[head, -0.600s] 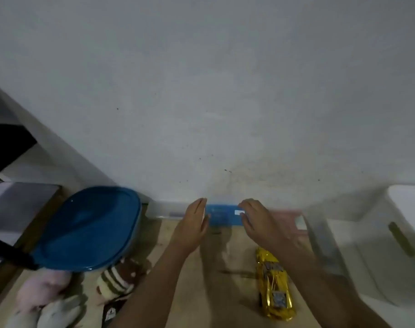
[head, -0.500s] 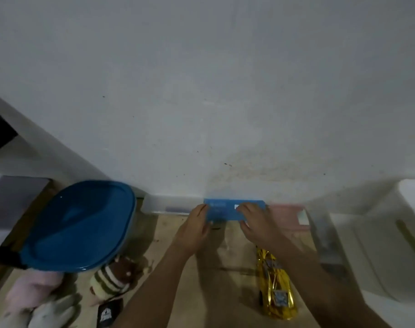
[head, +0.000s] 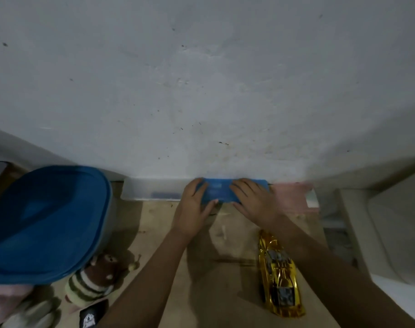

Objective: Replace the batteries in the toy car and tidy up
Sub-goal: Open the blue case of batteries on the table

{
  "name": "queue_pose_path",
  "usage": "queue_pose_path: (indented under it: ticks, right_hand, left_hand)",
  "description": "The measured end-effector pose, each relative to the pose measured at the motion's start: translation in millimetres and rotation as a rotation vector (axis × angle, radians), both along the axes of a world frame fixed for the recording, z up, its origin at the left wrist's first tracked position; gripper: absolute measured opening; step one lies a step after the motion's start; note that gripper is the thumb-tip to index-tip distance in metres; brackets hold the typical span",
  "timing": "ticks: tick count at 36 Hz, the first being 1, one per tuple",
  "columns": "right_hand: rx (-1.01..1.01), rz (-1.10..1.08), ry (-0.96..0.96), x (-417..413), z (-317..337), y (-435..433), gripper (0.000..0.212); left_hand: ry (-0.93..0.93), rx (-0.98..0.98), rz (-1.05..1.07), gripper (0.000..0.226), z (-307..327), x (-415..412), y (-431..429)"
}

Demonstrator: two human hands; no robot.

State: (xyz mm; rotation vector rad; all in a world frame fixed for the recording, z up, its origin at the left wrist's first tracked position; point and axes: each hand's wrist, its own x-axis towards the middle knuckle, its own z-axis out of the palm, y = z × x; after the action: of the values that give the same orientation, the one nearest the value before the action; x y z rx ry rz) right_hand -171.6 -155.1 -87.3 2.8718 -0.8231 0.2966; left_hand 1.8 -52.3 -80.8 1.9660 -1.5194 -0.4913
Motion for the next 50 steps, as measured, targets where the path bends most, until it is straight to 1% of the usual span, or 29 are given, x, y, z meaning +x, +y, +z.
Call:
queue_pose_path:
  ticks: [5, 7, 10, 15, 22, 29, 35, 39, 47, 50]
  right_hand:
    - [0.011, 0.002, -0.078, 1, 6, 1, 0.042]
    - [-0.010, -0.001, -0.064, 2, 8, 0, 0.040]
    - [-0.037, -0.032, -0.044, 3, 7, 1, 0.036]
    - [0.005, -0.084, -0.122, 8, 2, 6, 0.030]
    - [0.126, -0.155, -0.112, 12, 0, 4, 0.030]
    - [0.191, -0.183, -0.121, 14, 10, 5, 0.032]
    - [0.186, -0.144, -0.106, 11, 15, 3, 0.033]
    - [0.182, -0.141, -0.100, 12, 19, 3, 0.033]
    - [0.230, -0.158, -0.085, 16, 28, -2, 0.038]
    - [0.258, -0.131, -0.097, 17, 31, -7, 0.037]
  left_hand:
    - [0.065, -0.017, 0.072, 0.051, 3, -2, -4]
    - [0.089, -0.037, 0.104, 0.050, 2, -3, -5]
    - [0.176, -0.060, 0.186, 0.049, 4, -7, -8]
    - [0.266, -0.065, 0.264, 0.050, 7, -12, -12]
    - [0.289, -0.057, 0.264, 0.050, 8, -12, -12]
    - [0.308, -0.057, 0.245, 0.052, 8, -10, -12]
    - [0.318, -0.059, 0.230, 0.057, 3, -9, -10]
    - [0.346, -0.077, 0.240, 0.056, 3, -9, -10]
    - [0.357, -0.107, 0.212, 0.051, 3, -5, -11]
    - [0.366, -0.117, 0.204, 0.055, 2, -3, -10]
